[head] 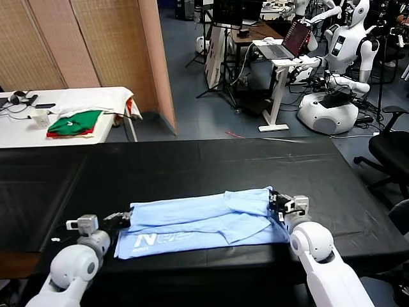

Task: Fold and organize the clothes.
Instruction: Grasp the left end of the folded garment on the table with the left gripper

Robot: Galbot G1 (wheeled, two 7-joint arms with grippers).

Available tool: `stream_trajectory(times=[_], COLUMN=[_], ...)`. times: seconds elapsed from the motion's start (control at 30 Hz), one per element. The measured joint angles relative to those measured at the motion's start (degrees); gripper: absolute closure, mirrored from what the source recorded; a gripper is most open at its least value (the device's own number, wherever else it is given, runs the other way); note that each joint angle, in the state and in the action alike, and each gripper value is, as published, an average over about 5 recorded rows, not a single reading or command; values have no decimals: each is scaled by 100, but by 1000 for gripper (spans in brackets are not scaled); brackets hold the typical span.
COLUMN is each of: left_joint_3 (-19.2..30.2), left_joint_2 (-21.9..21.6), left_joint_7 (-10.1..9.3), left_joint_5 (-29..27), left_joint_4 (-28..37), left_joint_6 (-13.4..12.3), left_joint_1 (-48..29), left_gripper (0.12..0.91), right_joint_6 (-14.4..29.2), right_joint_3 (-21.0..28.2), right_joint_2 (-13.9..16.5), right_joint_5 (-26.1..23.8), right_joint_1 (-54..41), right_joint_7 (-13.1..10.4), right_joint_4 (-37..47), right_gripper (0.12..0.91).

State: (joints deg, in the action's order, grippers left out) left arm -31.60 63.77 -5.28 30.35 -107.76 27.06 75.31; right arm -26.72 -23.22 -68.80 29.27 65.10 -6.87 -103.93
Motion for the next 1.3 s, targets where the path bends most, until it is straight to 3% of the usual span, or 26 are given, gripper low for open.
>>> stream_trajectory(times=[0.17,0.33,0.53,0.63,0.73,0.8,1.3], left_joint_3=[-90,-304,-682,-789,-831,-844,-730], left_joint_2=[52,22,147,271,418,519,991], left_joint_7=[112,179,162,195,224,229,322], left_joint_5=[-137,23,200,153,65,14,-379], left_joint_4=[-140,-323,-559,-637,-674,-680,-651], left_joint_6=[-117,-135,-188,-253,-304,-329,-455], left_joint_1=[80,271,642,860,1063,1168,1407], left_gripper=[883,839,498,309,171,135,123], right_joint_6=[142,191,296,284,276,270,279], right_joint_3=[-212,-528,-958,-1062,-1086,-1089,-1028], right_joint_2=[130,207,195,182,172,169,137], right_joint_5=[-23,-25,-17,-18,-23,-29,-104], right_joint_1=[236,657,1295,1517,1619,1656,1726], right_joint_7=[185,266,396,453,460,468,487], right_joint_4=[-403,-918,-1422,-1557,-1634,-1678,-1770], right_gripper=[843,561,209,132,120,119,118])
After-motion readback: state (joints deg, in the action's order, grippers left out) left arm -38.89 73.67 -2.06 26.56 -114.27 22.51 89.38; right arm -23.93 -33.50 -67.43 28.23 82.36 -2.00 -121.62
